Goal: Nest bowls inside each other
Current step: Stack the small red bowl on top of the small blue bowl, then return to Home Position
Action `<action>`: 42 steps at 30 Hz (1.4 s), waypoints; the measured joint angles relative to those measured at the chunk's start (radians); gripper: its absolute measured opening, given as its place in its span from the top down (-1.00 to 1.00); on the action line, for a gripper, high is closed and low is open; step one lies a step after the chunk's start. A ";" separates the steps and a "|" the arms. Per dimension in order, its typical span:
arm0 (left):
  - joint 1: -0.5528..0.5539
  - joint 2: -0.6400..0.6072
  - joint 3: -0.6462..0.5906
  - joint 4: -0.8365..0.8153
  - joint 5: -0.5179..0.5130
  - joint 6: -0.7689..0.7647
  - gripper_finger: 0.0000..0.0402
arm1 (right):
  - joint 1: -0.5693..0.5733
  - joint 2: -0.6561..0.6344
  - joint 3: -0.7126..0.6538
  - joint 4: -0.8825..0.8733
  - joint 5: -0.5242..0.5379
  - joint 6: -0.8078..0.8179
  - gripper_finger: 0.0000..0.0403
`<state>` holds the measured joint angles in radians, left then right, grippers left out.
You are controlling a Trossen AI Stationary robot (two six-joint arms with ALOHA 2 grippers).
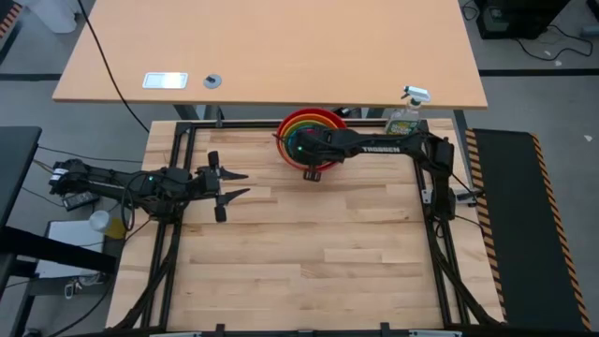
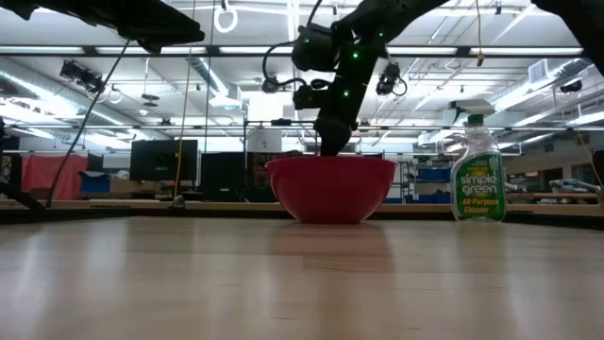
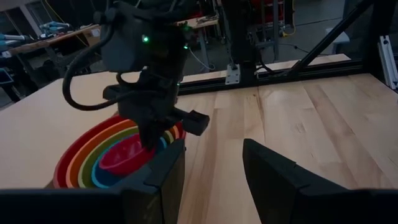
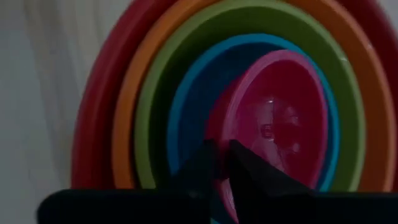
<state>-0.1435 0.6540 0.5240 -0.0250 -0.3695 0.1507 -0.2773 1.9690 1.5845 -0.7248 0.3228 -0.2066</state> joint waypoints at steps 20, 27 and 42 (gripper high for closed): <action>0.000 -0.013 0.000 0.004 0.000 0.021 0.18 | 0.018 -0.040 0.298 -0.309 0.025 0.152 -0.21; -0.031 -0.175 -0.003 -0.037 0.018 0.021 0.18 | 0.037 -0.285 0.040 -0.080 -0.062 0.194 -0.06; -0.056 -0.418 -0.162 0.004 0.020 0.023 0.32 | -0.121 -0.892 -0.852 0.667 -0.324 0.294 0.15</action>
<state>-0.1993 0.2357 0.3620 -0.0205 -0.3494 0.1739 -0.3984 1.0766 0.7324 -0.0575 -0.0010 0.0869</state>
